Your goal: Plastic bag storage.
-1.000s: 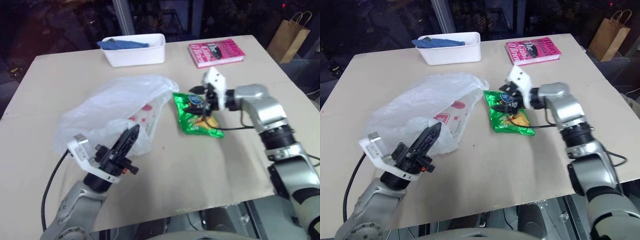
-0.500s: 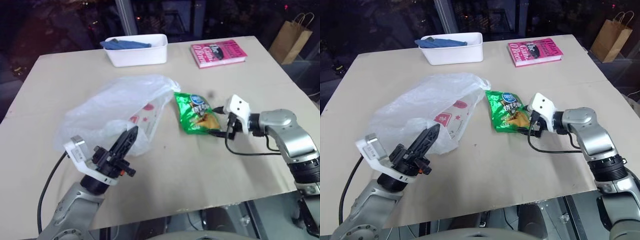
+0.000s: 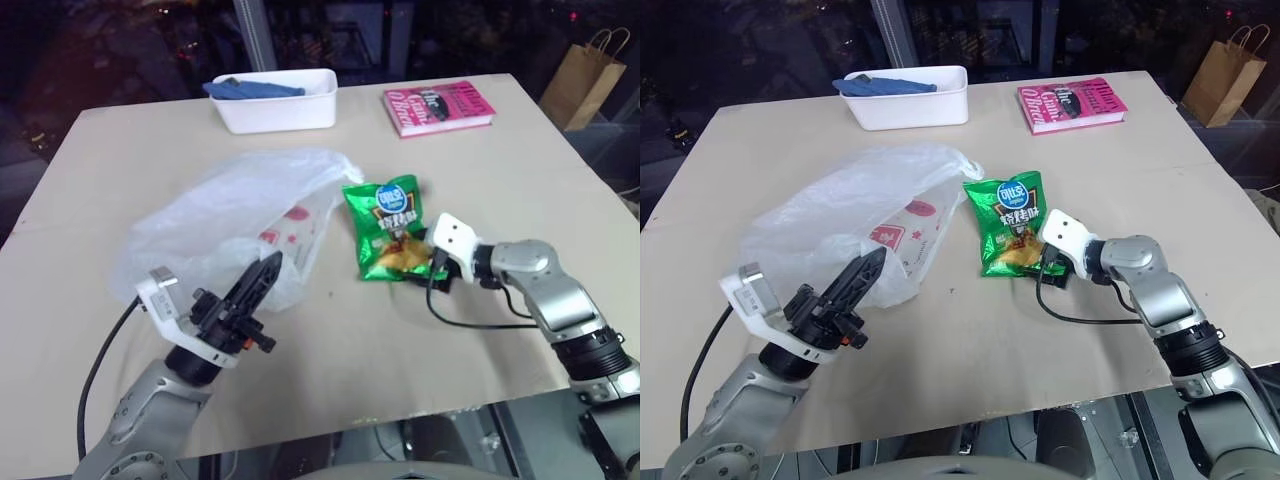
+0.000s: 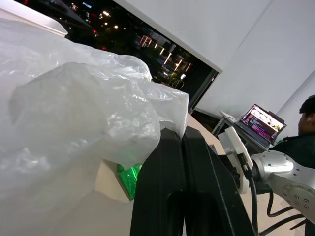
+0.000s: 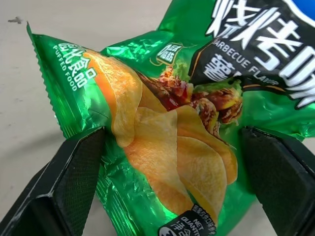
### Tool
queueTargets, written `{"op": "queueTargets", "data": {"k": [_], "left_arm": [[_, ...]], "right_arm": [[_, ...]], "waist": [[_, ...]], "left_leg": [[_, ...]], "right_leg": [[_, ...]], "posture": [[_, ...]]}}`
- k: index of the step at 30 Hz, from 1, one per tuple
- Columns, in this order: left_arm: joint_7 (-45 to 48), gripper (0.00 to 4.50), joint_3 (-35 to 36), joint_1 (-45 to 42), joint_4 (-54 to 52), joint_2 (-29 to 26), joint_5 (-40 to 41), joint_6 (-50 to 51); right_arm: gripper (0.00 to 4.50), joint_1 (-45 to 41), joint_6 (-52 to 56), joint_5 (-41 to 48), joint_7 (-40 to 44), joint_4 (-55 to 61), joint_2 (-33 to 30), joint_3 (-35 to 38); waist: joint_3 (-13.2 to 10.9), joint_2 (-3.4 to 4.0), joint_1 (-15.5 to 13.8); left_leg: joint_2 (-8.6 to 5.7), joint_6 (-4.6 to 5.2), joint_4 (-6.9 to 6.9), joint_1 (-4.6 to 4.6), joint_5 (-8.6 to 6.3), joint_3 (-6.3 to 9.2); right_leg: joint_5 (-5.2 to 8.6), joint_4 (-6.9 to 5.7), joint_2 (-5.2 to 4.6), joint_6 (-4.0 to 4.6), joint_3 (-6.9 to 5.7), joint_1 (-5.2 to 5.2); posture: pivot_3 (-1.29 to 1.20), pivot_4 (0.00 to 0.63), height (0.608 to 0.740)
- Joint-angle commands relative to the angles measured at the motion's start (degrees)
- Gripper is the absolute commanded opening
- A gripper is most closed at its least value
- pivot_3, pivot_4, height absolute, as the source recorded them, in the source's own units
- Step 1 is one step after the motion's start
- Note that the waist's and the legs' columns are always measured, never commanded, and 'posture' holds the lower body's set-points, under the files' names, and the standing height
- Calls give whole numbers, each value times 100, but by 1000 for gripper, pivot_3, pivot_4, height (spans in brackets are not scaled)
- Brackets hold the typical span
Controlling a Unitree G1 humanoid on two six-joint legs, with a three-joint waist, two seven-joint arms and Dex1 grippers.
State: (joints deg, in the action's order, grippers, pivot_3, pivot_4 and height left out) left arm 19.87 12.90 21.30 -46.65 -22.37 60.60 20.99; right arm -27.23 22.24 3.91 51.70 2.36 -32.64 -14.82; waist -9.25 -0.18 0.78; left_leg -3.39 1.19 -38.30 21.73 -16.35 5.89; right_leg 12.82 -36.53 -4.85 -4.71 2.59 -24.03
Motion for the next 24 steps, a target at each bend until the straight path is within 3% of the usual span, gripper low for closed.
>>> {"op": "queueTargets", "data": {"k": [1, 10, 16, 21, 24], "left_arm": [[37, 0, -44, 21, -64, -5, -76, -48], [-10, 0, -142, -14, -59, 73, -194, -76], [-28, 0, -180, -34, -70, 95, -227, -72], [-30, 0, -181, -43, -93, 81, -200, -49], [30, 0, -144, -20, -133, 38, -107, -42]], "right_arm": [[3940, 43, -86, -119, -84, -48, 75, -86], [49, -57, -594, -546, -272, -477, 70, -118], [49, -96, -671, -348, -151, -402, 86, 64], [49, -269, 89, 708, 429, 239, 33, 554], [49, -623, 999, 1556, 1396, 886, -473, 583]], "waist": [[0, 0, 1], [1, -1, -1], [2, -3, 0], [-3, -2, -2], [-12, 6, -2]], "left_leg": [[0, 0, 0, 0, 0, 0], [-1, 0, 0, -13, 0, 0], [-1, 0, -1, -19, 0, 4], [0, 1, -1, -14, 0, 9], [-1, 3, 0, -6, -1, 10]], "right_leg": [[0, 0, 0, 0, 0, 1], [0, 1, 0, 0, -2, 17], [0, 2, 0, 0, -5, 26], [0, 3, -1, 0, -7, 24], [0, 9, -3, 0, -8, 21]], "posture": [[0, 150, 740], [0, 150, 740], [0, 150, 740], [0, 150, 740], [0, 150, 740]]}}
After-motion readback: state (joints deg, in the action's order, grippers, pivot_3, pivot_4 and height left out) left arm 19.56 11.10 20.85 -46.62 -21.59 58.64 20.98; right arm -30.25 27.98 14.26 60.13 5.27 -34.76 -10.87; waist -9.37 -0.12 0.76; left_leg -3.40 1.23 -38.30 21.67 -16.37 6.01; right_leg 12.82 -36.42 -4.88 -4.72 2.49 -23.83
